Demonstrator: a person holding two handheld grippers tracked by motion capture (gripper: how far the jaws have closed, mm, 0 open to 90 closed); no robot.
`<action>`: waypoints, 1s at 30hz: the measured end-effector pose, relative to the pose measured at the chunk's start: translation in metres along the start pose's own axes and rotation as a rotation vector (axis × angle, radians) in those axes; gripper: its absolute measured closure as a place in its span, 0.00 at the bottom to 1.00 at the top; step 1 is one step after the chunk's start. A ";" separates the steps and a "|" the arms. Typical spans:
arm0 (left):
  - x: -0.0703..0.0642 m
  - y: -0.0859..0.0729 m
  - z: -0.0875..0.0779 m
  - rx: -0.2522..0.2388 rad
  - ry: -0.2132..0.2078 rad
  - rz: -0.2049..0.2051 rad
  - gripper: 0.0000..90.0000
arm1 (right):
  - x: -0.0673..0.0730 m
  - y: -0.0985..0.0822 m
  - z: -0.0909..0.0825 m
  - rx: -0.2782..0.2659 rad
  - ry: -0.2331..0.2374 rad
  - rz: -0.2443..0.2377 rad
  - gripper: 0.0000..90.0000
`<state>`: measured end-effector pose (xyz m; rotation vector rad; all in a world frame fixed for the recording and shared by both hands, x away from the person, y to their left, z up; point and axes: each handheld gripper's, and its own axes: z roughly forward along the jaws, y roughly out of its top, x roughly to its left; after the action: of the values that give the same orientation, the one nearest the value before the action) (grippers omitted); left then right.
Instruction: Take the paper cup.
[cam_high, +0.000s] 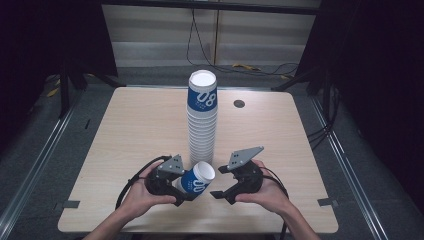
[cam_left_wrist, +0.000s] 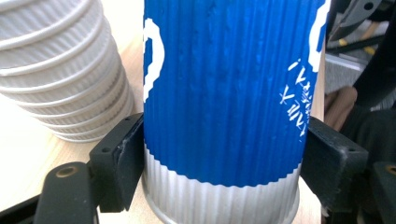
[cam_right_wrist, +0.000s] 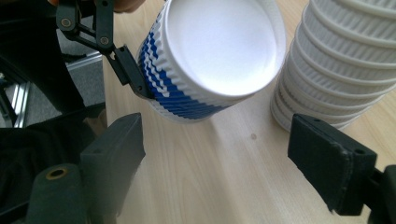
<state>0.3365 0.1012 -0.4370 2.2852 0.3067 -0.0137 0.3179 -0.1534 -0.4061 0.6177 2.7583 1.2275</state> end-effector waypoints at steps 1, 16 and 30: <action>-0.001 0.001 0.001 0.015 -0.001 0.016 0.26 | 0.000 0.000 0.001 0.010 0.009 -0.010 0.21; -0.011 0.006 0.008 0.110 -0.033 0.063 0.25 | 0.002 0.000 0.014 0.098 0.066 -0.020 0.26; -0.015 0.005 0.020 0.170 -0.042 0.086 0.25 | 0.001 0.006 0.020 0.135 0.109 -0.032 0.27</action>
<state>0.3251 0.0805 -0.4451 2.4616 0.1910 -0.0447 0.3230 -0.1354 -0.4155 0.5286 2.9478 1.1075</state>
